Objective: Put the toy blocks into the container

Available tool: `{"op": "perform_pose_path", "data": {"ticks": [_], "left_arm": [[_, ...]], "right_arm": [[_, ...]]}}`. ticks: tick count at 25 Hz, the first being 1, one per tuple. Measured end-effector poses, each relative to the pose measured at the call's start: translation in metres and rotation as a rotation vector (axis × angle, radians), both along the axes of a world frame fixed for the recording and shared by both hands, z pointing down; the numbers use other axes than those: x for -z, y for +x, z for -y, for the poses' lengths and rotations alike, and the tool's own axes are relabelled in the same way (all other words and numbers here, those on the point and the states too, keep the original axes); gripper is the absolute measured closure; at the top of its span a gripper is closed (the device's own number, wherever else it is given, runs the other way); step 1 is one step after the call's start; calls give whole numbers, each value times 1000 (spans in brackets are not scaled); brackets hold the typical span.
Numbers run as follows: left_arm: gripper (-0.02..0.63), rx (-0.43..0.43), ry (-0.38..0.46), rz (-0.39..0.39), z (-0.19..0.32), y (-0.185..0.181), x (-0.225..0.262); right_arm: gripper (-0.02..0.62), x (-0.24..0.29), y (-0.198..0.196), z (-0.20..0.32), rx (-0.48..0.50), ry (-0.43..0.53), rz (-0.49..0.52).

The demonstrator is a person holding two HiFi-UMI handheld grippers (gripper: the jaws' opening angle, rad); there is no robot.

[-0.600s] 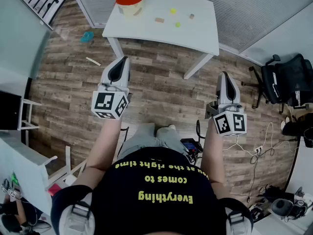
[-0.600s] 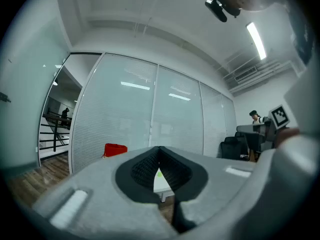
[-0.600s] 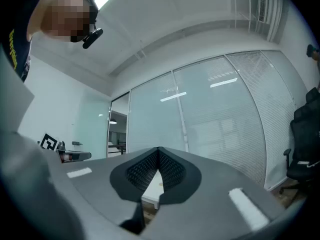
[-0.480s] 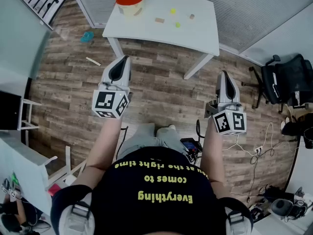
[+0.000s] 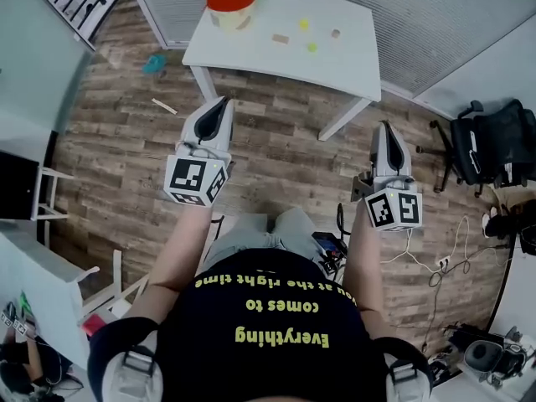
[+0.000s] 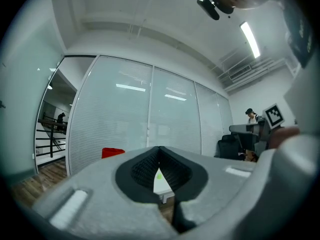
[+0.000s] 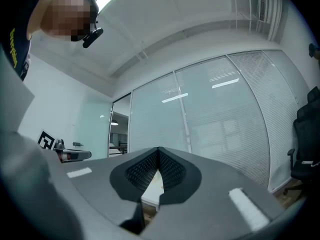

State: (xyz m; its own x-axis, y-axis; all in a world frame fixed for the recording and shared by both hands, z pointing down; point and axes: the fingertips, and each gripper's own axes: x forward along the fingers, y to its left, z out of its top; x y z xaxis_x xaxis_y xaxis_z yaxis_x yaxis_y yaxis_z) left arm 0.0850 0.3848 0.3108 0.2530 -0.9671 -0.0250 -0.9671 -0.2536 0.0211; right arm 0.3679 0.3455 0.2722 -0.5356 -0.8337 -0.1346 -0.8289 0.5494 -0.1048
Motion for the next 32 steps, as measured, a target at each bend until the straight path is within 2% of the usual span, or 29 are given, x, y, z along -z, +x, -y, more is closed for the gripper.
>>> {"op": "perform_pose_path", "data": {"ticks": [9, 17, 32], "left_arm": [[609, 24, -38, -16, 5, -9, -17], [609, 80, -64, -37, 29, -39, -27], [609, 175, -82, -42, 137, -86, -25]], "right_arm": [[589, 5, -17, 18, 49, 4, 11], [589, -8, -49, 67, 105, -18, 18], [589, -15, -102, 209, 197, -41, 8]]}}
